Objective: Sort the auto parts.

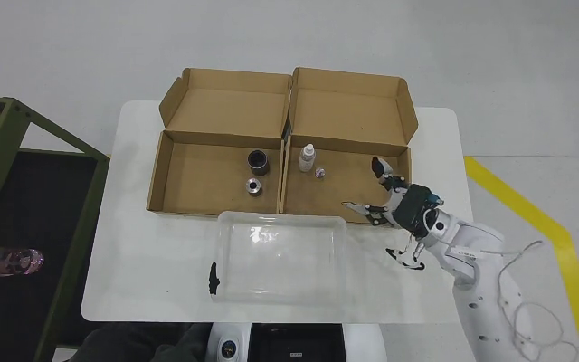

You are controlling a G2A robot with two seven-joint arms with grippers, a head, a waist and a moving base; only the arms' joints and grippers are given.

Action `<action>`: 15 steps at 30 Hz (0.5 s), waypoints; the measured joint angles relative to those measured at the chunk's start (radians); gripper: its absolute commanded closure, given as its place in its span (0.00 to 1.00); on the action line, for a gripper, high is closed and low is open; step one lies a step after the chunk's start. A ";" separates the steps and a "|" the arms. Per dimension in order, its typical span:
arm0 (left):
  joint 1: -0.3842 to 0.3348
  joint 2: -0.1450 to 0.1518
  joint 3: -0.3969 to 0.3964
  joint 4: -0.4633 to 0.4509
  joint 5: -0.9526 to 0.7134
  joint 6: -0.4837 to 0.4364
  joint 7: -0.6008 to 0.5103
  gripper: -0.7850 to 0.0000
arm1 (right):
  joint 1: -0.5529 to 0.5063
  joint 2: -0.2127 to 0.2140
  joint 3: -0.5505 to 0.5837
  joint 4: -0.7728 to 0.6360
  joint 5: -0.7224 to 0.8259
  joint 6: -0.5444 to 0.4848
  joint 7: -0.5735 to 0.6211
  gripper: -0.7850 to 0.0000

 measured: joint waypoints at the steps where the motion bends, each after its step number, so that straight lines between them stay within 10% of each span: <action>1: 0.000 0.000 0.000 0.000 0.000 0.000 0.000 0.00 | -0.015 0.002 0.010 -0.003 -0.012 0.014 -0.017 0.16; 15: 0.000 0.000 0.000 0.000 0.000 0.000 0.000 0.00 | -0.185 0.022 0.147 0.007 -0.030 0.144 -0.032 0.00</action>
